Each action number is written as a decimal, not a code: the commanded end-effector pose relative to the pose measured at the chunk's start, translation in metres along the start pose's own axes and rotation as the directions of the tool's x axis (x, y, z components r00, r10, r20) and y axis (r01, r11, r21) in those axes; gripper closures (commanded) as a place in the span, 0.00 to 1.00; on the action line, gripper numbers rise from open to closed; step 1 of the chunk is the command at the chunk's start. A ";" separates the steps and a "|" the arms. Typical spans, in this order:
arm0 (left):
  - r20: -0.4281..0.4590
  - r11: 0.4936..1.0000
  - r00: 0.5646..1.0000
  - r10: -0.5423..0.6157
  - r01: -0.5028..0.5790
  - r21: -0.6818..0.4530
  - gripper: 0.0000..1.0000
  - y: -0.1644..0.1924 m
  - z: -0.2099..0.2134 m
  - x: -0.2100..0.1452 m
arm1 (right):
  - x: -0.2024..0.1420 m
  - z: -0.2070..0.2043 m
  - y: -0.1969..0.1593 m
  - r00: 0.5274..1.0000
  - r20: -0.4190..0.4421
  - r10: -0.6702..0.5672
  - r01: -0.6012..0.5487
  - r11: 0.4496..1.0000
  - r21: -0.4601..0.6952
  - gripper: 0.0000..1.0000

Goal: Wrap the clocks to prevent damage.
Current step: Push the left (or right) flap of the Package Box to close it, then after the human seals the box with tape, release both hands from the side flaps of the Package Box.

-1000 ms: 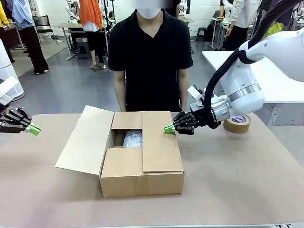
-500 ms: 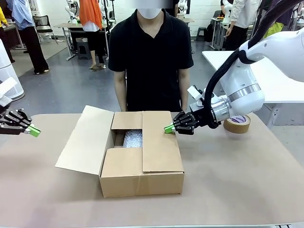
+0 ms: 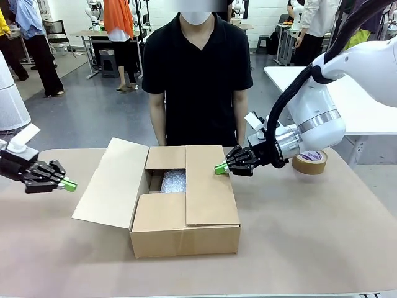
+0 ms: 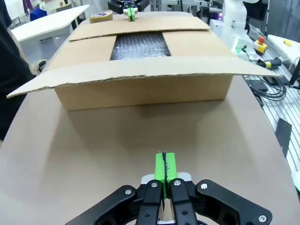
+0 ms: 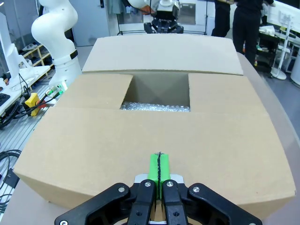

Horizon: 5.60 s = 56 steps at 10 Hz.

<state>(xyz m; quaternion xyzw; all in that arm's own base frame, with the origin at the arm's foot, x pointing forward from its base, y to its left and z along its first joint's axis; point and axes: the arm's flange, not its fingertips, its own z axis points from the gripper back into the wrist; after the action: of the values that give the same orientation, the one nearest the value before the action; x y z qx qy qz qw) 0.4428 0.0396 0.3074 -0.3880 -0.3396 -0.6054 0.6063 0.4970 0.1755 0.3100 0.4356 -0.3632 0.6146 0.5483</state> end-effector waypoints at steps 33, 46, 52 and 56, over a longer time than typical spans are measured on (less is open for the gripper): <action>0.171 0.990 0.982 -0.082 0.099 -0.097 1.00 0.042 -0.159 0.079 | -0.003 -0.003 0.000 1.000 -0.006 -0.007 0.007 1.000 -0.003 0.99; 0.171 0.990 0.982 -0.082 0.099 -0.097 1.00 0.042 -0.159 0.079 | -0.003 -0.003 0.000 1.000 -0.006 -0.007 0.007 1.000 -0.003 0.99; 0.171 0.990 0.982 -0.082 0.099 -0.097 1.00 0.042 -0.159 0.079 | -0.003 -0.003 0.000 1.000 -0.006 -0.007 0.007 1.000 -0.003 0.99; 0.171 0.990 0.982 -0.082 0.099 -0.097 1.00 0.042 -0.159 0.079 | -0.003 -0.003 0.000 1.000 -0.006 -0.007 0.007 1.000 -0.003 0.99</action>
<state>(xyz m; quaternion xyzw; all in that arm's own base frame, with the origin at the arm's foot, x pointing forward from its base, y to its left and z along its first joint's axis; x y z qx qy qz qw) 0.4790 -0.1399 0.3027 -0.4574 -0.3748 -0.6146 0.5222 0.4969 0.1758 0.3099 0.4358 -0.3630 0.6147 0.5481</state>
